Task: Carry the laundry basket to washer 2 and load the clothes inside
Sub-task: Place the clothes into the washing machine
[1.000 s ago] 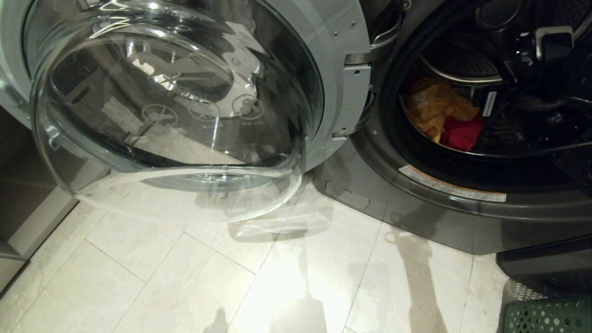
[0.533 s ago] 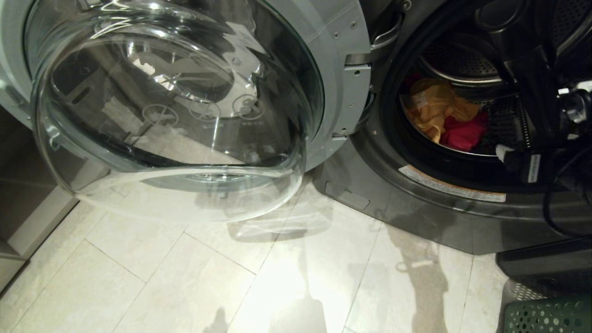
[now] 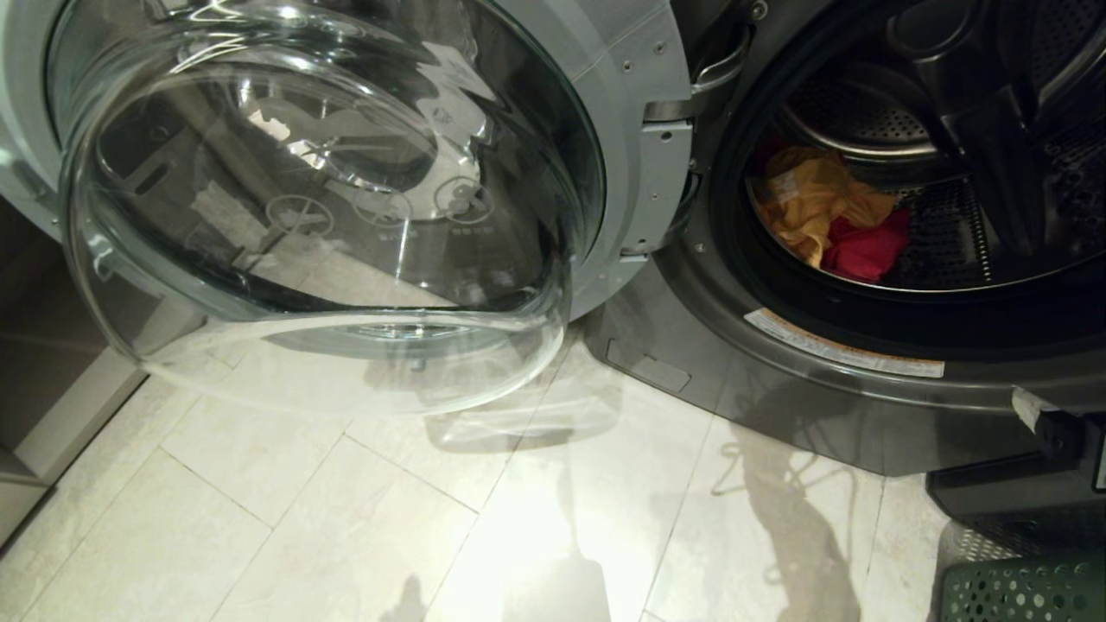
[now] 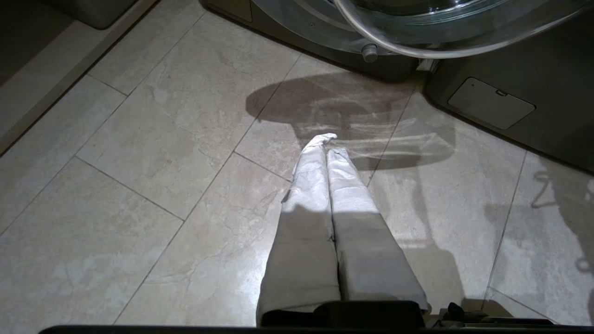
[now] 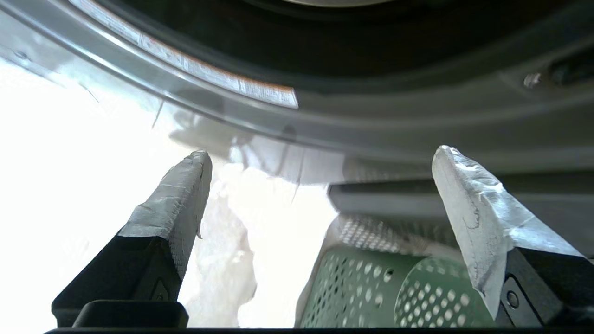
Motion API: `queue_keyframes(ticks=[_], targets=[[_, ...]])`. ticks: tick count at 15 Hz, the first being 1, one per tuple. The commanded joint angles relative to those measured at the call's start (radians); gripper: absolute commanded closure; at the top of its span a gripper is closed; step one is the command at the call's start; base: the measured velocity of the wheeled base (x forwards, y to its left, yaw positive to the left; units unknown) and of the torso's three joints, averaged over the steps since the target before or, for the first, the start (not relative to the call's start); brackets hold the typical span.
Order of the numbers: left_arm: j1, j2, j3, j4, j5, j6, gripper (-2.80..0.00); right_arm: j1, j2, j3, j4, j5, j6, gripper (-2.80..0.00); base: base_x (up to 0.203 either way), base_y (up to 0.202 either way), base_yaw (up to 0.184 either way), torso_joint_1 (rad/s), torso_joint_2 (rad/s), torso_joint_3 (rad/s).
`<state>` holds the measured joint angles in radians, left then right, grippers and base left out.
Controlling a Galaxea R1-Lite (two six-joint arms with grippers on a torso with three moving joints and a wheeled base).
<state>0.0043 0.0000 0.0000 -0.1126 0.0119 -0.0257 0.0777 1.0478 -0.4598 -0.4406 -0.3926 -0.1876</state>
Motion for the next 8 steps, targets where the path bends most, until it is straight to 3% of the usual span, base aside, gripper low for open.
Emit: queue_keyframes(ticks=[1,3,5,8], targets=[[0.000,0.000,0.040,-0.001,0.000,0.000,0.00,-0.035,-0.012,-0.001,0.008,0.073,0.009,-2.80,0.000,0.000,0.000,0.000,0.00,0.000],[0.000,0.000,0.040,-0.001,0.000,0.000,0.00,-0.077,0.000,-0.004,0.004,0.153,0.010,-2.80,0.000,0.000,0.000,0.000,0.00,0.000],[0.000,0.000,0.040,-0.001,0.000,0.000,0.00,-0.081,0.001,-0.019,0.003,0.156,0.015,-2.80,-0.003,-0.002,-0.076,0.000,0.00,0.005],[0.000,0.000,0.040,-0.001,0.000,0.000,0.00,-0.101,0.001,-0.013,0.004,0.161,0.017,-2.80,-0.001,0.008,-0.174,0.001,0.00,0.004]])
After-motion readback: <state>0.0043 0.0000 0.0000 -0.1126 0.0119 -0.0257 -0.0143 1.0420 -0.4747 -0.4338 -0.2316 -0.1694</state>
